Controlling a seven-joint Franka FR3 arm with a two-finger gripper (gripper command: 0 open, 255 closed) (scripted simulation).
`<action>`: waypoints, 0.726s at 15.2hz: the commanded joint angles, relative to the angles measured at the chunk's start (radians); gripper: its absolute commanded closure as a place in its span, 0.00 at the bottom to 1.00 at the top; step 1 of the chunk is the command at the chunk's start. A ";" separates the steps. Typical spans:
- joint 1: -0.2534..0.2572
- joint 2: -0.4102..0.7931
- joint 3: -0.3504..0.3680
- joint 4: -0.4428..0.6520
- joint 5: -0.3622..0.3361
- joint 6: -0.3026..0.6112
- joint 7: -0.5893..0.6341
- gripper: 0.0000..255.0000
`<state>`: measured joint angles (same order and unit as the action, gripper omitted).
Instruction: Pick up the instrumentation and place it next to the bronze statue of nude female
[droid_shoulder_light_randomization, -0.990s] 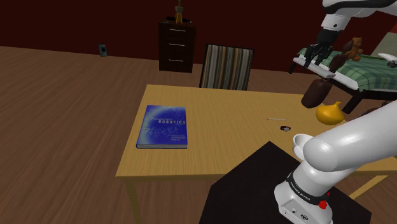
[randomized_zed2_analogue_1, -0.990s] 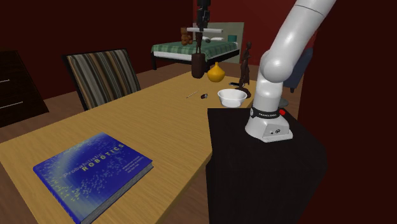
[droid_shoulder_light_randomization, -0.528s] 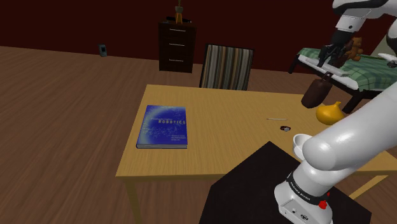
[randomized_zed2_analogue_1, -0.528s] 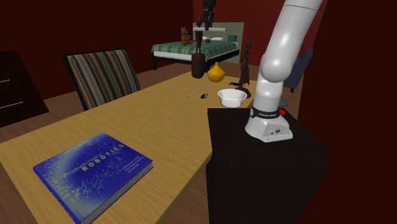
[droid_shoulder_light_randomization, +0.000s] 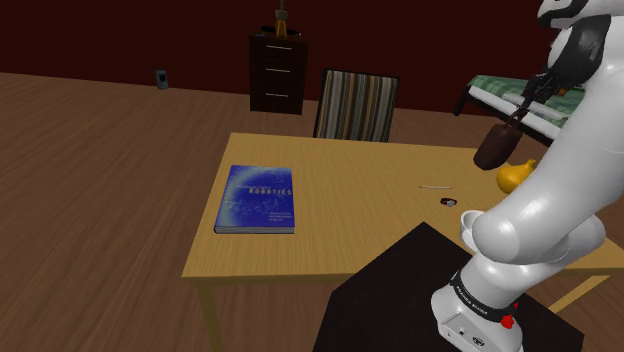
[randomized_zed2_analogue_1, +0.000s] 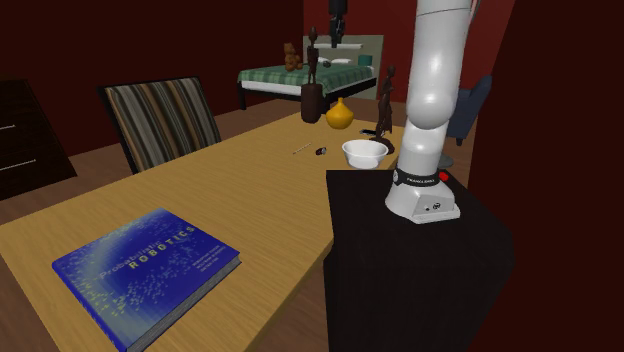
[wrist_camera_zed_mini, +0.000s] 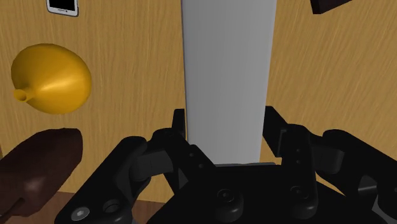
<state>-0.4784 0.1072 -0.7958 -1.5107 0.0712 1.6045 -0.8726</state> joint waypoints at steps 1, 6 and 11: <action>-0.077 0.122 -0.031 0.124 0.094 -0.040 -0.097 1.00; -0.064 0.097 -0.021 0.030 0.074 0.037 -0.088 1.00; -0.051 0.083 -0.019 -0.053 0.064 0.109 -0.083 1.00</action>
<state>-0.5325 0.1945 -0.8151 -1.5442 0.1386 1.6967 -0.9575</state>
